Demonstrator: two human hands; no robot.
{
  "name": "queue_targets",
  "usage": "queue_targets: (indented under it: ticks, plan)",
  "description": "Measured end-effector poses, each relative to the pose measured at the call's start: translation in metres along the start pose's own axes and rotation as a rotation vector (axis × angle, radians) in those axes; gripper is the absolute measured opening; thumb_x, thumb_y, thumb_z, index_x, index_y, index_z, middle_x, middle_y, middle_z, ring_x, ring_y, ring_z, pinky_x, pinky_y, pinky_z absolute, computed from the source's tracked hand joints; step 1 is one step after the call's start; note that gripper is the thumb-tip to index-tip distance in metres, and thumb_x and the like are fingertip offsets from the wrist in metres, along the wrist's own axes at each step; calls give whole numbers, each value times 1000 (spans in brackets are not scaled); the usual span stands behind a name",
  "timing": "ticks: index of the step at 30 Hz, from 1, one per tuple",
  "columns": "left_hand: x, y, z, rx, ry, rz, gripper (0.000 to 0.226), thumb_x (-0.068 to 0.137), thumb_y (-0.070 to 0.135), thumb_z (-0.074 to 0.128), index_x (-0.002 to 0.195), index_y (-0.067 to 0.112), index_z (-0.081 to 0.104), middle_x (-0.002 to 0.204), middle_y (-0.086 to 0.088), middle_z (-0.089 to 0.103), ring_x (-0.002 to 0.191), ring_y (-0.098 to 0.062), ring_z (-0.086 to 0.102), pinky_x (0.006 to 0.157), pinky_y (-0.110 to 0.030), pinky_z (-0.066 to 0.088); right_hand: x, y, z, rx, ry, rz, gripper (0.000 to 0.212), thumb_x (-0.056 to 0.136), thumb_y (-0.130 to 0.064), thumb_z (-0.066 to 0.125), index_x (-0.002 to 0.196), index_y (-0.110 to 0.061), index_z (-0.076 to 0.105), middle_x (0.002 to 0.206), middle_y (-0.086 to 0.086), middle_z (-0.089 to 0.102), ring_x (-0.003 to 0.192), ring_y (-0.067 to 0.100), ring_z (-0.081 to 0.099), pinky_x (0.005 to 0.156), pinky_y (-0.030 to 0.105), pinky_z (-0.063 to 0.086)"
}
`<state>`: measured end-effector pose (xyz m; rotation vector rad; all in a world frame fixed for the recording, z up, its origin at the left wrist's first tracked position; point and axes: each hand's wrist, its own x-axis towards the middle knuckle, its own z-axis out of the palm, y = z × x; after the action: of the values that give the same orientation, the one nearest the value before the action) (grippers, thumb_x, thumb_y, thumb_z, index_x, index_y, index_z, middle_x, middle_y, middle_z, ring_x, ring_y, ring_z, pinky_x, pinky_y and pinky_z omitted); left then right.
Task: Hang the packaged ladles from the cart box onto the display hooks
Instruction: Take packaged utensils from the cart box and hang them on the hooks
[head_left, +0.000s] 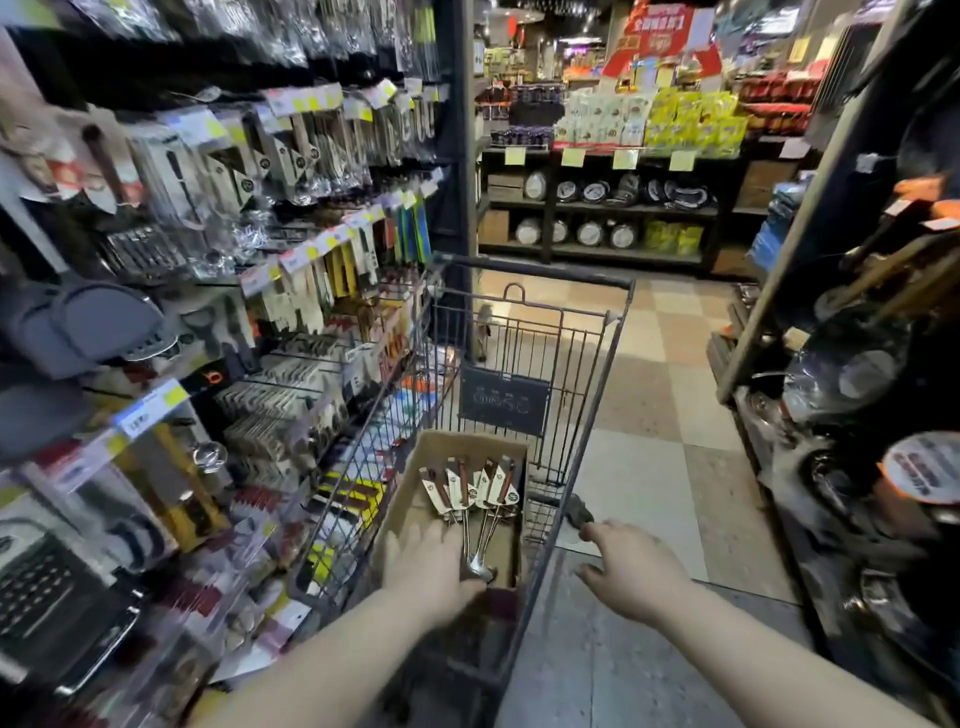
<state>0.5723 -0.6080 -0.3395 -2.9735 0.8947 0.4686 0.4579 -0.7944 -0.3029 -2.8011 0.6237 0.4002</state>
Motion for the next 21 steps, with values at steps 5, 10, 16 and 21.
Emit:
queue_targets:
  ticks: [5,10,16,21]
  plan:
    - [88,-36,3,-60,-103,-4,77,81,59,50,143,22,22,152,-4,25,142,-27,17,115,-54,9,87,-19,-10,-5,-75,52,42,88,-41,48,126,-20,48,130,6,54,121,26,50,99,37,43]
    - [161,-78,3,-86,-158,-31,61,85,50,51,136,20,37,146,-5,36,136,-25,31,112,-53,20,154,-36,1,57,-152,84,41,88,-30,49,129,-25,48,128,6,57,115,26,56,94,36,48]
    - [210,-88,41,-241,-337,-134,51,88,43,51,133,20,42,137,-6,47,126,-24,46,108,-43,35,222,-38,41,81,-341,81,39,91,-25,49,129,-20,47,128,8,57,113,25,58,94,35,50]
    - [245,-88,80,-387,-396,-231,42,91,34,50,130,21,46,137,-7,47,124,-27,48,103,-35,38,290,-40,85,61,-450,26,35,89,-10,45,122,-18,55,122,10,62,105,25,62,90,33,52]
